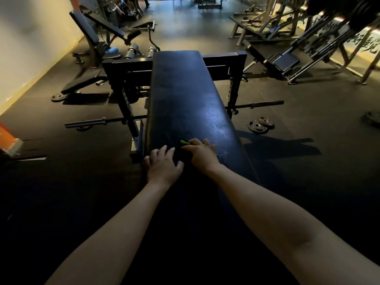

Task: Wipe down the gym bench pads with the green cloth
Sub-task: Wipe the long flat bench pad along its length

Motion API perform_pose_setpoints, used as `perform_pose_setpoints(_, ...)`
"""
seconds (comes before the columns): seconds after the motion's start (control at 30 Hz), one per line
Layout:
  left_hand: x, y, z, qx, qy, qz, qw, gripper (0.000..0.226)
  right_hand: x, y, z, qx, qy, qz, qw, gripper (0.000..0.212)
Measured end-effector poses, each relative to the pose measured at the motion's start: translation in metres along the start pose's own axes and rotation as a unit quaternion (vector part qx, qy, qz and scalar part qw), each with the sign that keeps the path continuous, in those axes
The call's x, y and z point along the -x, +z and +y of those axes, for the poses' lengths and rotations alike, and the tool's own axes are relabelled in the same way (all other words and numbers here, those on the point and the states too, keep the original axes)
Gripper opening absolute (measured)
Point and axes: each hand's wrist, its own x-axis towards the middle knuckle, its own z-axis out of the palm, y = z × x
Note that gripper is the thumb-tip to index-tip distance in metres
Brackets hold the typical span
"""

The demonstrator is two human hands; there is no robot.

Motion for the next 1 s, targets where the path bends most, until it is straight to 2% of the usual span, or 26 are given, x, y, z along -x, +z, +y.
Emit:
perform_pose_setpoints(0.1, 0.002, 0.007, 0.043, -0.006, 0.049, -0.031, 0.998, 0.066, 0.013, -0.006, 0.028, 0.008, -0.002, 0.027, 1.000, 0.040)
perform_pose_setpoints(0.27, 0.016, 0.031, 0.065, -0.029, -0.004, -0.057, 0.998, 0.070, 0.037, -0.015, 0.098, -0.047, 0.049, 0.103, 0.992, 0.034)
perform_pose_setpoints(0.37, 0.015, 0.031, 0.071, -0.022, -0.023, -0.060, 0.998, 0.069, 0.045, -0.026, 0.122, -0.061, 0.068, 0.103, 0.991, 0.033)
perform_pose_setpoints(0.47, 0.014, 0.028, 0.083, -0.021, -0.052, -0.074, 0.996, 0.070, 0.044, -0.036, 0.124, -0.071, 0.135, 0.102, 0.983, 0.037)
perform_pose_setpoints(0.5, 0.014, 0.026, 0.086, -0.024, -0.064, -0.079, 0.995, 0.070, 0.042, -0.039, 0.120, -0.078, 0.131, 0.106, 0.983, 0.038)
perform_pose_setpoints(0.57, 0.011, 0.022, 0.095, -0.024, -0.078, -0.091, 0.992, 0.069, 0.038, -0.040, 0.110, -0.089, 0.044, 0.102, 0.990, 0.039)
perform_pose_setpoints(0.63, 0.010, 0.020, 0.105, -0.019, -0.073, -0.093, 0.993, 0.065, 0.033, -0.039, 0.098, -0.072, -0.079, 0.051, 0.993, 0.040)
perform_pose_setpoints(0.7, 0.009, 0.023, 0.120, -0.017, -0.069, -0.081, 0.994, 0.061, 0.031, -0.038, 0.096, -0.046, -0.126, 0.002, 0.991, 0.040)
perform_pose_setpoints(0.83, 0.010, 0.040, 0.147, -0.035, -0.060, -0.057, 0.996, 0.067, 0.035, -0.032, 0.139, -0.073, -0.071, 0.076, 0.992, 0.035)
perform_pose_setpoints(0.9, 0.009, 0.047, 0.164, -0.034, -0.035, -0.050, 0.998, 0.068, 0.041, -0.029, 0.168, -0.136, -0.051, 0.104, 0.984, 0.030)
perform_pose_setpoints(1.0, 0.006, 0.057, 0.193, -0.016, -0.025, -0.087, 0.996, 0.071, 0.056, -0.025, 0.189, -0.257, -0.019, 0.129, 0.958, 0.026)
